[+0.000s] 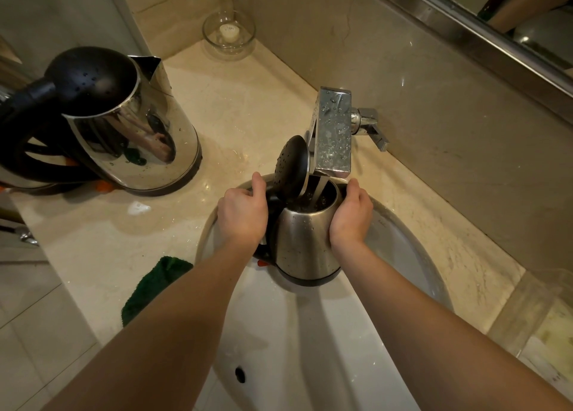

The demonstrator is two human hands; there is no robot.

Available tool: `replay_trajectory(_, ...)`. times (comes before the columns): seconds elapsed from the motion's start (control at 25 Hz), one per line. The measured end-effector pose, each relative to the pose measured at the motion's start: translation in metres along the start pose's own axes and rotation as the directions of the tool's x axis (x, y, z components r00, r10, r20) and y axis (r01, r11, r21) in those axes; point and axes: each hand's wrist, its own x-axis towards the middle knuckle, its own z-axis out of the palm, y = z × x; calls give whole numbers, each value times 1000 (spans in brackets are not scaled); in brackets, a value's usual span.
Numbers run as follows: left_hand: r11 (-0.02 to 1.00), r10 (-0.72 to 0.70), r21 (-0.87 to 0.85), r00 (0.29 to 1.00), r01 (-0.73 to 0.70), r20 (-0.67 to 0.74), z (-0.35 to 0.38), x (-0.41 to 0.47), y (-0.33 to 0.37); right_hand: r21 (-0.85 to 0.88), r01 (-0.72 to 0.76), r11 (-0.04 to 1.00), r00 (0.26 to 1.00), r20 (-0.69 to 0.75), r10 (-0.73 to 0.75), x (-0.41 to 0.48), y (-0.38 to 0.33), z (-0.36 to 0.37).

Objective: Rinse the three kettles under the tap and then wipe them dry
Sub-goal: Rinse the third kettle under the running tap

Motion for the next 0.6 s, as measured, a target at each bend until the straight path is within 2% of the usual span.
replay_trajectory(0.6, 1000, -18, 2, 1000, 18, -6, 2, 3, -4, -4, -1, 1000, 1000, -2, 1, 2, -1, 2)
